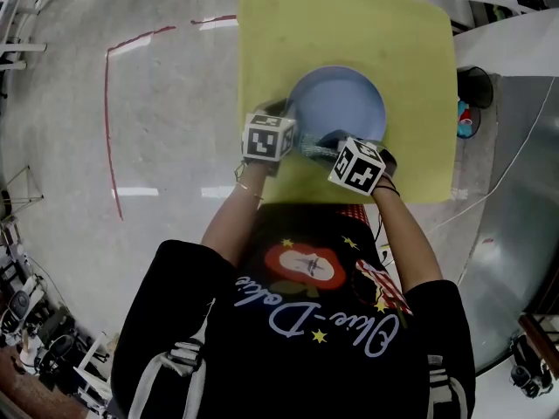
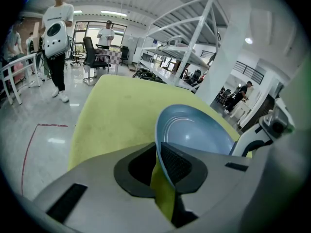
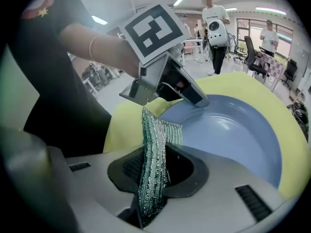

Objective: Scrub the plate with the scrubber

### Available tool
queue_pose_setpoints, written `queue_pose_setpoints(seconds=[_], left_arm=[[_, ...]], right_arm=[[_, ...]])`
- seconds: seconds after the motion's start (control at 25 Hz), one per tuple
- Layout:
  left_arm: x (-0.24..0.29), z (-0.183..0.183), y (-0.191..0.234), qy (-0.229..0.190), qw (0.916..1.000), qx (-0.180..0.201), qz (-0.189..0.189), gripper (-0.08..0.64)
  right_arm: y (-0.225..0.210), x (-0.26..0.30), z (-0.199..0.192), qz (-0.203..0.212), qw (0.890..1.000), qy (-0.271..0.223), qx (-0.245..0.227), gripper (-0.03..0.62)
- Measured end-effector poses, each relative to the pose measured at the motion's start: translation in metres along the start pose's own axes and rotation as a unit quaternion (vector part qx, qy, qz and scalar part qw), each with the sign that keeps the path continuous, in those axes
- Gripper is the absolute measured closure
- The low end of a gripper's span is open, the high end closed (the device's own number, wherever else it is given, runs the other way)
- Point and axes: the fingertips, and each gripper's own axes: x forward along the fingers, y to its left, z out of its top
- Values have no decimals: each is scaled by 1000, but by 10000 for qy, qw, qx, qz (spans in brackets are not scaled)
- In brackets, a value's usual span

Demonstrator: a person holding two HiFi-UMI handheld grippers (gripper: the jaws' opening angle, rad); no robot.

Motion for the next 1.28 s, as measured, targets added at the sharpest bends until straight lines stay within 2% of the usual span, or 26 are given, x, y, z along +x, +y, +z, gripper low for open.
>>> queue_pose_setpoints(seconds=[0.16, 0.28, 0.4, 0.52, 0.68, 0.88, 1.04, 1.28], left_arm=[[0, 1, 1, 65, 10000, 26, -23, 531], [-1, 1, 0, 109, 9999, 50, -26, 531], [-1, 1, 0, 136, 9999, 56, 6, 531], [0, 1, 0, 160, 9998, 70, 40, 531], [0, 0, 1, 193, 9997, 105, 63, 531], [-2, 1, 3, 171, 9998, 103, 58, 531], [-1, 0, 3, 168, 9998, 102, 44, 531], [-2, -2, 4, 176, 9998, 98, 26, 531]], right_arm=[[-16, -17, 10, -366, 9985, -344, -208, 529], [-58, -39, 12, -1187, 9911, -537, -287, 531], [-101, -55, 4, -1921, 9801, -441, -251, 531], [-129, -57, -4, -2207, 9745, -195, -354, 532], [-140, -48, -6, -2262, 9727, 55, -513, 531], [-136, -38, -6, -2018, 9791, 61, -236, 529], [-130, -33, -14, -1901, 9808, 279, -346, 528], [-108, -26, -20, -1567, 9864, 443, -202, 529]])
